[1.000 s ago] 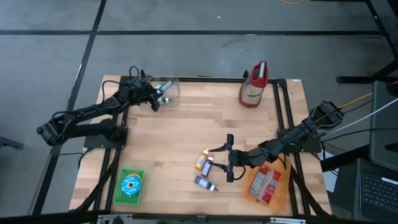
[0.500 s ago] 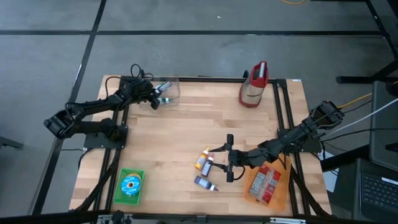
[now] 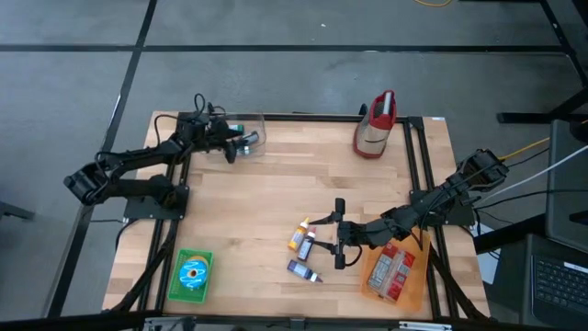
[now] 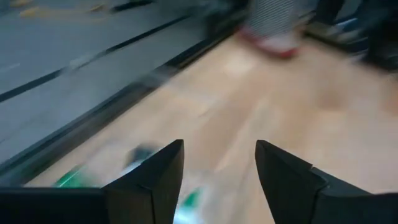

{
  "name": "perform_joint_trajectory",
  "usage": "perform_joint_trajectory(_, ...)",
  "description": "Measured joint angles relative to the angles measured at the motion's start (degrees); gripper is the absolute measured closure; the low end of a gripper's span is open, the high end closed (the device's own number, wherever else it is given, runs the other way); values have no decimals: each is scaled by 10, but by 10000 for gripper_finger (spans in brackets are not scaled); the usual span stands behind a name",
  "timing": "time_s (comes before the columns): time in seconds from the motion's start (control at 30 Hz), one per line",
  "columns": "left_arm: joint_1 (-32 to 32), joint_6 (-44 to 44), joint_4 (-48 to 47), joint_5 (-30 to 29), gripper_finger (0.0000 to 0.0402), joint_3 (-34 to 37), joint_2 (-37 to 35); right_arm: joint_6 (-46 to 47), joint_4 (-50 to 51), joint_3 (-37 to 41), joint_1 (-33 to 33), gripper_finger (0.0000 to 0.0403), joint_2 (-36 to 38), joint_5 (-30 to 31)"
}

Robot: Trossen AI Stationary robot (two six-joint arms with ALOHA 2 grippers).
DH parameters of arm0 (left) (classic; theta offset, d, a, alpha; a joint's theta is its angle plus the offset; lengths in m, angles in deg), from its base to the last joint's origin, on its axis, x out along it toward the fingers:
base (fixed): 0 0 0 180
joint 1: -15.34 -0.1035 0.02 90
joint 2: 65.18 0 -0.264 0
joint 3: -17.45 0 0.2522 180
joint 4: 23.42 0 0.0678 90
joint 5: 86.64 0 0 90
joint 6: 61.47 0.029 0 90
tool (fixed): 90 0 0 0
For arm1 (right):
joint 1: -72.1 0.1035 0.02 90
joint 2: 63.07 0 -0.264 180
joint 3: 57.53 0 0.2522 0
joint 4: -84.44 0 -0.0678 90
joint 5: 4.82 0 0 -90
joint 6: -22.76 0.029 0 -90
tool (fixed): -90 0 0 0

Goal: Pick & Place Food Item
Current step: Put the violet food coloring bottle into the white transparent bin

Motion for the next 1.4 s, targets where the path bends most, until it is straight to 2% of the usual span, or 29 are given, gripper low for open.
perform_joint_trajectory(0.1,34,-24,51,51,220,0,0,0,1,0,0,172,0,0)
perform_joint_trajectory(0.2,84,-33,67,54,226,0,0,0,2,0,0,172,0,0)
perform_joint_trajectory(0.5,288,-44,73,-108,222,0,0,0,2,0,0,172,0,0)
perform_joint_trajectory(0.77,469,-96,70,-259,220,0,0,1,2,0,0,172,0,0)
perform_joint_trajectory(1.1,664,-168,70,-458,206,0,18,3,2,0,0,172,0,0)
perform_joint_trajectory(1.23,707,-206,70,-502,206,0,58,3,2,0,0,172,0,0)
perform_joint_trajectory(1.4,748,-193,133,-510,206,-4,134,4,2,0,0,172,0,0)
